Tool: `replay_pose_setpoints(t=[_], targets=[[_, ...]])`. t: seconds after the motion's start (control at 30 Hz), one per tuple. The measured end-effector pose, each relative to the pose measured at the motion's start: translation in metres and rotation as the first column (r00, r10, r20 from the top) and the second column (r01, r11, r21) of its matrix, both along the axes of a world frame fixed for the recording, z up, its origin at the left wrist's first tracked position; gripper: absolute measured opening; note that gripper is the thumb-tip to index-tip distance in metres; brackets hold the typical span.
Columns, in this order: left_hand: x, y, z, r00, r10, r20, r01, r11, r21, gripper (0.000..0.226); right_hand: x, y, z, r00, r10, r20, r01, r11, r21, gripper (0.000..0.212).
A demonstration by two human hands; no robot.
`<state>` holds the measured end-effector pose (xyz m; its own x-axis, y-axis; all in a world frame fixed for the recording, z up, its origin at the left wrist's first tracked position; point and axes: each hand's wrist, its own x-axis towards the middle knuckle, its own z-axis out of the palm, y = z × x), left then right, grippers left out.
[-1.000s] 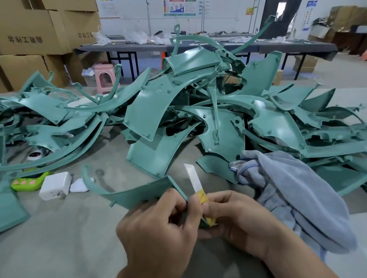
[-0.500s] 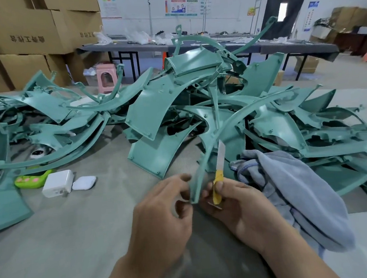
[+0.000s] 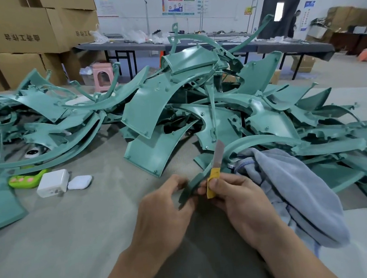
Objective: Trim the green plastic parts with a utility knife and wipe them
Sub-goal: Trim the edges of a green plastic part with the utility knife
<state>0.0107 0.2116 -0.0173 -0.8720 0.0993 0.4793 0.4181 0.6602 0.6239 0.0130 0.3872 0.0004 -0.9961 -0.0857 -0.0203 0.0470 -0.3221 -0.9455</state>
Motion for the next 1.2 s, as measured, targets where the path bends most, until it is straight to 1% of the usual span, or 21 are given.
replay_pose_setpoints(t=[0.07,0.17,0.27,0.3,0.33,0.37,0.43,0.53,0.63,0.7,0.77,0.83,0.9,0.93,0.97,1.0,1.07,1.1,1.13,1.17,1.2], targets=[[-0.001,-0.001,0.002,1.0,0.001,-0.014,0.0,1.0,0.017,0.029,-0.001,0.001,0.001,0.997,-0.055,-0.055,0.056,0.998,0.032,0.018],[-0.004,-0.009,0.009,0.993,0.041,-0.115,-0.031,0.995,0.092,0.032,-0.001,0.0,0.003,0.983,-0.117,-0.142,0.133,0.984,0.114,0.016],[-0.008,-0.022,0.009,0.982,0.125,-0.14,-0.107,0.986,0.132,0.059,0.001,-0.002,0.005,0.943,-0.162,-0.29,0.245,0.929,0.278,0.024],[-0.01,-0.026,0.006,0.983,0.128,-0.128,-0.113,0.986,0.121,0.07,0.004,-0.003,0.006,0.923,-0.145,-0.356,0.279,0.89,0.362,0.025],[-0.011,-0.028,0.003,0.985,0.134,-0.113,-0.123,0.987,0.1,0.074,0.006,-0.005,0.007,0.909,-0.112,-0.402,0.296,0.853,0.431,0.027],[-0.013,-0.029,0.0,0.986,0.139,-0.088,-0.131,0.988,0.083,0.072,0.009,-0.007,0.008,0.905,-0.076,-0.419,0.292,0.826,0.481,0.029],[-0.016,-0.029,-0.004,0.99,0.14,-0.02,-0.139,0.989,0.055,0.053,0.012,-0.012,0.006,0.91,-0.017,-0.415,0.27,0.781,0.562,0.031],[-0.019,-0.025,-0.006,0.99,0.129,0.065,-0.13,0.992,0.003,0.042,0.015,-0.019,0.002,0.914,0.019,-0.406,0.274,0.709,0.65,0.033],[-0.022,-0.026,-0.008,0.987,0.145,0.073,-0.143,0.989,-0.033,0.028,0.017,-0.021,0.0,0.915,0.074,-0.397,0.237,0.699,0.675,0.031],[-0.021,-0.027,-0.009,0.987,0.153,0.058,-0.15,0.988,-0.039,0.026,0.017,-0.021,0.0,0.907,0.09,-0.411,0.256,0.657,0.709,0.029],[-0.02,-0.025,-0.009,0.987,0.156,0.046,-0.153,0.987,-0.055,0.032,0.012,-0.018,0.0,0.901,-0.006,-0.434,0.356,0.583,0.73,0.03],[-0.021,-0.023,-0.008,0.987,0.158,0.029,-0.156,0.986,-0.053,0.034,0.002,-0.005,0.003,0.873,-0.229,-0.431,0.487,0.474,0.734,0.034],[-0.022,-0.021,-0.008,0.988,0.156,0.009,-0.155,0.987,-0.036,0.033,-0.009,0.015,0.008,0.791,-0.451,-0.412,0.575,0.321,0.753,0.036],[-0.022,-0.021,-0.009,0.988,0.154,0.005,-0.153,0.988,-0.034,0.033,-0.012,0.022,0.01,0.746,-0.508,-0.43,0.611,0.266,0.746,0.035],[-0.022,-0.021,-0.009,0.988,0.153,0.002,-0.153,0.988,-0.035,0.034,-0.012,0.026,0.01,0.723,-0.517,-0.459,0.644,0.264,0.718,0.034],[-0.022,-0.021,-0.009,0.988,0.154,0.0,-0.154,0.987,-0.04,0.035,-0.009,0.024,0.01,0.731,-0.476,-0.489,0.662,0.32,0.678,0.032],[-0.021,-0.022,-0.009,0.987,0.159,0.007,-0.158,0.985,-0.066,0.039,0.002,0.01,0.011,0.793,-0.273,-0.545,0.603,0.48,0.637,0.027],[-0.021,-0.022,-0.009,0.987,0.159,0.01,-0.158,0.984,-0.083,0.043,0.007,0.002,0.01,0.82,-0.157,-0.55,0.541,0.526,0.656,0.025],[-0.022,-0.023,-0.01,0.987,0.158,0.005,-0.157,0.983,-0.097,0.045,0.009,-0.004,0.01,0.841,-0.07,-0.536,0.484,0.538,0.69,0.026],[-0.022,-0.023,-0.01,0.987,0.158,-0.003,-0.158,0.982,-0.105,0.046,0.007,-0.005,0.009,0.857,-0.046,-0.513,0.457,0.526,0.717,0.028],[-0.023,-0.023,-0.01,0.987,0.158,-0.01,-0.158,0.982,-0.106,0.045,0.002,-0.002,0.01,0.871,-0.102,-0.481,0.462,0.504,0.73,0.03]])
